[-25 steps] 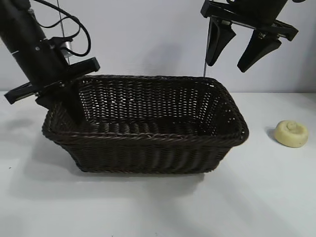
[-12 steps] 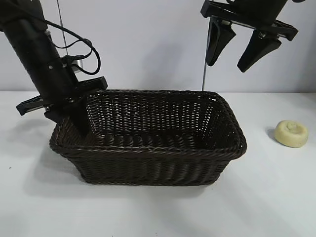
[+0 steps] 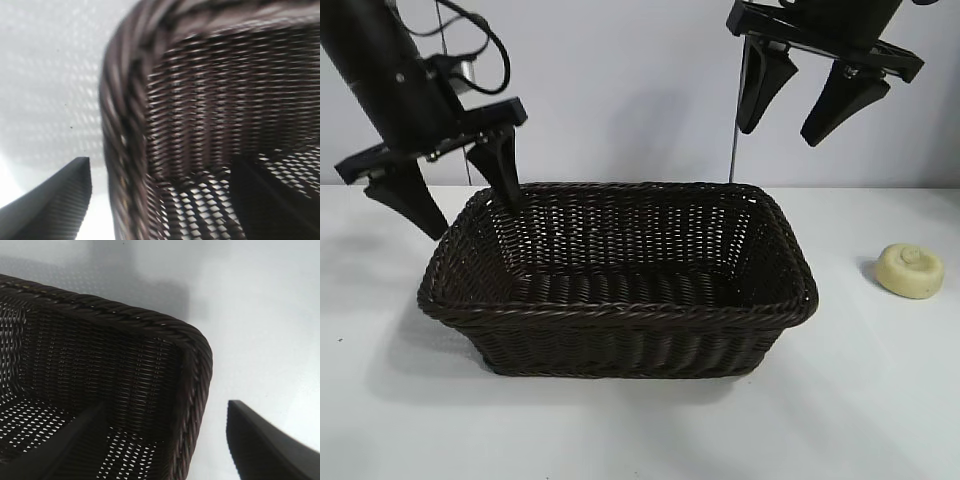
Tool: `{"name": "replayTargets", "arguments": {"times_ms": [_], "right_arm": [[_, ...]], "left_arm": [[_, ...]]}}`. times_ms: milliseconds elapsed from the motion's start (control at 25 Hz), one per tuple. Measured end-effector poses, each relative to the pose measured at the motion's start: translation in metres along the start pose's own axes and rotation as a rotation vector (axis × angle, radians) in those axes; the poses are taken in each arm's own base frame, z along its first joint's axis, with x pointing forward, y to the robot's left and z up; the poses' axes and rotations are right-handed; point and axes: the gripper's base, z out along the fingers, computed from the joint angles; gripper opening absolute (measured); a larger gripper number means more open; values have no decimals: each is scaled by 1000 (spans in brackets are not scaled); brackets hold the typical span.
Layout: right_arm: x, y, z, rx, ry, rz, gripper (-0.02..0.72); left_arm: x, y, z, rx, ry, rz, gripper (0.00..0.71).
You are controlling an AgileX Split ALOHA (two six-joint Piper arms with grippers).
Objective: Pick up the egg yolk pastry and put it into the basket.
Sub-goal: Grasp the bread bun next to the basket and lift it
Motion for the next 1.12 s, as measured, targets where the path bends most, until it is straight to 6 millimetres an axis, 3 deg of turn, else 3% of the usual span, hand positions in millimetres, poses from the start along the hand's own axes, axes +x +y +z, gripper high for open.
{"name": "replayTargets", "arguments": {"times_ms": [400, 560, 680, 920, 1120], "right_arm": [[2, -1, 0, 7, 18, -4, 495], [2, -9, -2, 13, 23, 17, 495], [3, -33, -7, 30, 33, 66, 495], [13, -103, -24, 117, 52, 191, 495], [22, -149, -15, 148, 84, 302, 495]], "left_arm": [[9, 2, 12, 72, -101, -148, 562], [7, 2, 11, 74, -117, -160, 562], [7, 2, 11, 75, -117, -161, 562], [7, 2, 11, 75, -117, -164, 562], [7, 2, 11, 76, -117, -165, 562]]}}
